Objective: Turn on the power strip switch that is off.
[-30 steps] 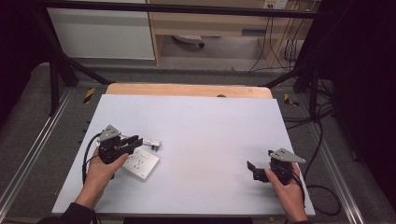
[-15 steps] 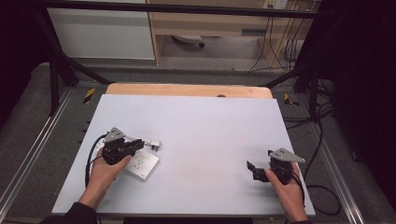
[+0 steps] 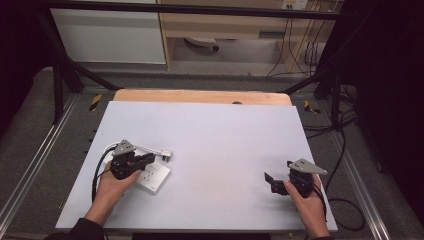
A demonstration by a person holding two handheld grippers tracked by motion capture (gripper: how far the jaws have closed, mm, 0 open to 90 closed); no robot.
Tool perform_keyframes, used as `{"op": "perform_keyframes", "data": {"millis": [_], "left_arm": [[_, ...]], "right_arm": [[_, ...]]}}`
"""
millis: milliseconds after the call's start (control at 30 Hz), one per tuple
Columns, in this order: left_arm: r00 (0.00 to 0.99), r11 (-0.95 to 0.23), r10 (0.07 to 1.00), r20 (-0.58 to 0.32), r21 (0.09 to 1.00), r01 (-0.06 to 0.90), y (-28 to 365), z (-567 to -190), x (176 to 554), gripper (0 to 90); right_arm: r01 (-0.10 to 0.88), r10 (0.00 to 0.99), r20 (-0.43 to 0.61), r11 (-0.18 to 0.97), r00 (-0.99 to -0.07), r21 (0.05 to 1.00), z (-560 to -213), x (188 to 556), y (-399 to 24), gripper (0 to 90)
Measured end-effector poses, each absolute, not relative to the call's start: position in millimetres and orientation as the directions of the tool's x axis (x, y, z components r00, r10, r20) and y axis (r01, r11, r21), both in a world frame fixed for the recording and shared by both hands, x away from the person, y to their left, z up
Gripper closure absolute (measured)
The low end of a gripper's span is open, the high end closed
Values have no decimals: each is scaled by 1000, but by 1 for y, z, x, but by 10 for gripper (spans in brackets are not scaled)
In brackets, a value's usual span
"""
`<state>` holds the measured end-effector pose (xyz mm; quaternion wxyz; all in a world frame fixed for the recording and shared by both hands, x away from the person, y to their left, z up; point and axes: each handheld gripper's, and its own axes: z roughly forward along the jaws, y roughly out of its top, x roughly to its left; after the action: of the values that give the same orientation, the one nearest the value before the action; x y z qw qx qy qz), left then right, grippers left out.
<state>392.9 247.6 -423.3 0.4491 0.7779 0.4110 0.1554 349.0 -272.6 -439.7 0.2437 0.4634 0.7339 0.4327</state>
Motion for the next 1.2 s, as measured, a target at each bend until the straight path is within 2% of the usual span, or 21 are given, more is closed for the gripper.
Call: {"op": "perform_keyframes", "data": {"millis": [167,633,1200], "left_arm": [[625,-279,772,-114,823,495,246,-424,390,821],[636,-297,763,-118,809,507,244,-429,390,900],[631,-317,767,-118,785,532,245,-434,392,900]], "right_arm": [[466,891,40,198,-453,862,-440,349,-272,22],[470,890,43,197,-453,860,-440,349,-272,21],[470,890,36,205,-455,858,-441,349,-273,22]]}}
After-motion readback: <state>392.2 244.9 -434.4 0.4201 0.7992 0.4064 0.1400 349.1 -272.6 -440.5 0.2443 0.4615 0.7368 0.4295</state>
